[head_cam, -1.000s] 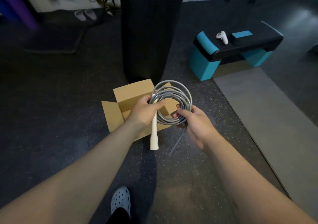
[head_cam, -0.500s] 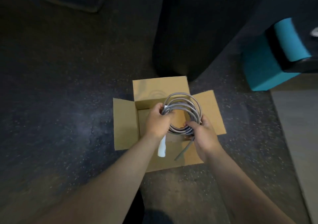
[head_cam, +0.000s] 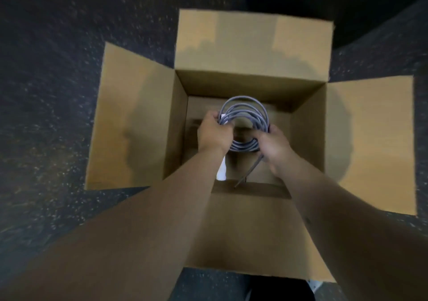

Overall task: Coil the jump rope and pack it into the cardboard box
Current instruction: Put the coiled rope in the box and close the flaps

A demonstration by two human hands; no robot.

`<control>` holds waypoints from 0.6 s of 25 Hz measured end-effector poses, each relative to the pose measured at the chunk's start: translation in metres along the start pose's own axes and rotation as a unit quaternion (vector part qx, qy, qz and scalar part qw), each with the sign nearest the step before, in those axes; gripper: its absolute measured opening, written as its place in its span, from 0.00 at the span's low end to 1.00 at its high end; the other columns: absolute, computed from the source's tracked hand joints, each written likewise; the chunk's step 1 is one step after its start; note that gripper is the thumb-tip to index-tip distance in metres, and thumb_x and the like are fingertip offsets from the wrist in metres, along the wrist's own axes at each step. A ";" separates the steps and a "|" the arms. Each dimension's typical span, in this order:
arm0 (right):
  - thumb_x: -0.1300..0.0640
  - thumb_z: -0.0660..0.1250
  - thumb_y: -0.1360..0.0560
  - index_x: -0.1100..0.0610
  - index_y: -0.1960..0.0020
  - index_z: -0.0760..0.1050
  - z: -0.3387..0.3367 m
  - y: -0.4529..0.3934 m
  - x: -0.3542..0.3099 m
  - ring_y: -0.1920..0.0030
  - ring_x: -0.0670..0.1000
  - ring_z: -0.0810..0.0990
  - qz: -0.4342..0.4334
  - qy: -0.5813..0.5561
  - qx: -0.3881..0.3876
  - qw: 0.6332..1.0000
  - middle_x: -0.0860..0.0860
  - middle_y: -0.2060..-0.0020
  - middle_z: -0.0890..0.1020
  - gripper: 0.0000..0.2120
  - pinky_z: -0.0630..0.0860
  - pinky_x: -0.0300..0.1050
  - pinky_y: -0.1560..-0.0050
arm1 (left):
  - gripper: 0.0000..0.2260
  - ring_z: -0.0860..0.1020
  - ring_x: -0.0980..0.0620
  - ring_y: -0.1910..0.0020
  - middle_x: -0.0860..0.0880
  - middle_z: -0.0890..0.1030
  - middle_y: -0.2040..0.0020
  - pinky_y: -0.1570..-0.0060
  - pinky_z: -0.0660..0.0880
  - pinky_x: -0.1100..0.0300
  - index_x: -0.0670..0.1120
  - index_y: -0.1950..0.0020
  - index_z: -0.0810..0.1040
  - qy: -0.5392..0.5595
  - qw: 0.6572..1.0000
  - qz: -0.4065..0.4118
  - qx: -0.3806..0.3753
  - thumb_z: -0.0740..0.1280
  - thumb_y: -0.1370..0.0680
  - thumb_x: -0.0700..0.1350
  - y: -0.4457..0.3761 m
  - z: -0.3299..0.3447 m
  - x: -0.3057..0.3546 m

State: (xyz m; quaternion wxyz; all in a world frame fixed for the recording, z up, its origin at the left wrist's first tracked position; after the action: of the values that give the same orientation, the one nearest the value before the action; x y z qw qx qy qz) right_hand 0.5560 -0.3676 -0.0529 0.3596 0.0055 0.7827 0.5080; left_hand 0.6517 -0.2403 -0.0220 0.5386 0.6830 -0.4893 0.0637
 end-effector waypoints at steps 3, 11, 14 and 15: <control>0.61 0.67 0.25 0.59 0.37 0.75 0.002 -0.033 0.009 0.36 0.63 0.77 -0.081 0.192 0.092 0.974 0.61 0.39 0.80 0.16 0.74 0.57 0.34 | 0.06 0.80 0.45 0.47 0.45 0.83 0.46 0.47 0.75 0.56 0.51 0.52 0.74 -0.052 0.998 0.010 0.025 0.70 0.24 0.43 -0.032 0.021 -0.024; 0.52 0.61 0.20 0.65 0.19 0.49 0.024 -0.022 0.010 0.30 0.64 0.66 -0.144 0.508 0.158 0.835 0.61 0.24 0.62 0.37 0.70 0.57 0.35 | 0.16 0.70 0.42 0.32 0.42 0.71 0.31 0.37 0.68 0.53 0.46 0.35 0.75 -0.150 0.987 0.032 0.048 0.70 0.22 0.43 -0.034 0.026 -0.029; 0.45 0.60 0.20 0.63 0.18 0.43 0.017 -0.004 0.002 0.25 0.64 0.62 -0.106 0.512 0.089 0.848 0.60 0.20 0.58 0.42 0.66 0.59 0.30 | 0.23 0.65 0.40 0.28 0.42 0.67 0.27 0.32 0.66 0.49 0.46 0.28 0.70 -0.197 0.980 0.022 0.022 0.70 0.22 0.46 -0.015 0.015 -0.020; 0.43 0.60 0.19 0.62 0.17 0.44 0.012 0.008 -0.005 0.24 0.64 0.62 -0.106 0.500 0.074 0.856 0.59 0.20 0.58 0.41 0.65 0.59 0.29 | 0.25 0.64 0.40 0.27 0.42 0.67 0.27 0.32 0.66 0.50 0.46 0.26 0.69 -0.204 0.979 0.022 0.016 0.69 0.22 0.47 -0.004 0.007 -0.014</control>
State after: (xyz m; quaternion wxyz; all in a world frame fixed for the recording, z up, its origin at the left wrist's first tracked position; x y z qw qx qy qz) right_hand 0.5634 -0.3559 -0.0461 -0.0302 -0.3055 0.8881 0.3422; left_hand 0.6448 -0.2376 -0.0363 0.4150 0.6794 -0.6025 -0.0569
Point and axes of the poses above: each hand's wrist, its own y-axis away from the middle knuckle, its own z-axis out of the palm, x = y × z, the point moved 6 cm from there along -y, towards the middle knuckle
